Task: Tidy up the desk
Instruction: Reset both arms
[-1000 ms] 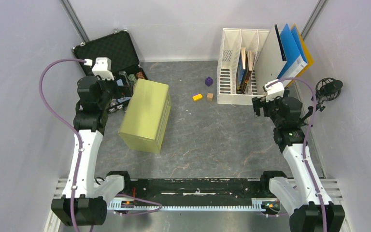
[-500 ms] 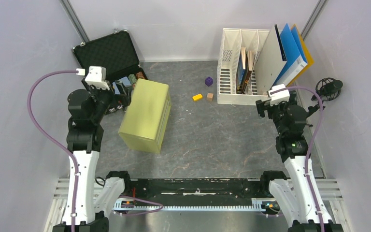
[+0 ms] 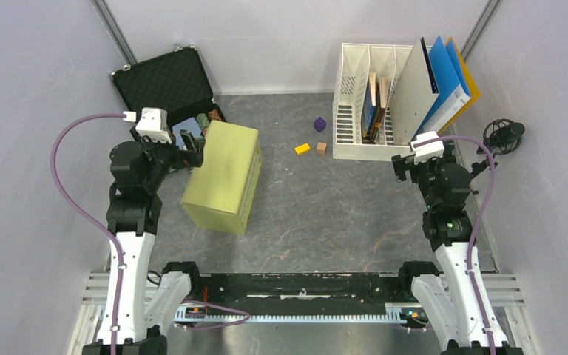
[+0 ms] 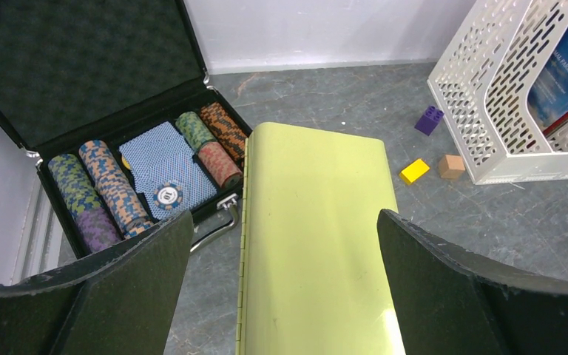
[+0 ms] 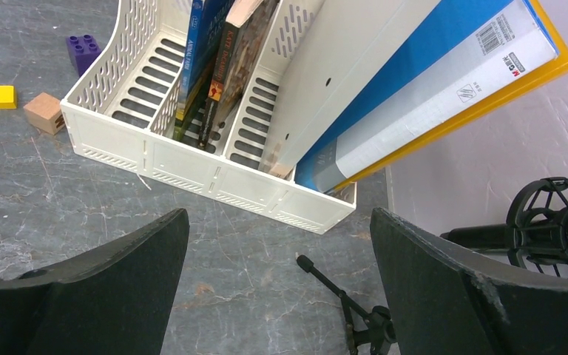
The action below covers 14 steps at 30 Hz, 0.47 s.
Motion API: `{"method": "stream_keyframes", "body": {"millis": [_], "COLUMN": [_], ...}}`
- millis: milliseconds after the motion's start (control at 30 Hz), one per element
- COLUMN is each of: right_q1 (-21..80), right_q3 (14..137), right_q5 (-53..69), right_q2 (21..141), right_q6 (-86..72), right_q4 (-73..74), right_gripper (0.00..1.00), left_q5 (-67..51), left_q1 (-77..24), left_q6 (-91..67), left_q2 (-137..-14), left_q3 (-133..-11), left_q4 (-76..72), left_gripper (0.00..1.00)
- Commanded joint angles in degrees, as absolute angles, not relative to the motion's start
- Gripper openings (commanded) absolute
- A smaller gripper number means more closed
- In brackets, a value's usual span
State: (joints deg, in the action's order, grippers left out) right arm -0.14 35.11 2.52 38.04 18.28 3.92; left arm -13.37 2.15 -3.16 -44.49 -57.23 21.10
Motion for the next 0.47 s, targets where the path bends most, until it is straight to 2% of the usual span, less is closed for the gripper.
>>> {"method": "stream_keyframes", "body": {"millis": [0,433], "right_q1": [-0.3,-0.3], "right_q3": [34.6,34.3], "right_q5": [2.9,3.8], "right_q2": [36.9,37.3], "right_q6": [18.8,18.9], "right_q4": [2.7,2.5], "right_gripper": [0.99,0.99], "left_q5": [-12.0,-11.5], "left_q1": [2.4,2.3], "left_q6": [-2.4,-2.0], "left_q2": [-43.5,-43.3], "left_q3": [-56.5,-55.2], "left_q4": [19.0,18.4], "left_gripper": [1.00,1.00]}}
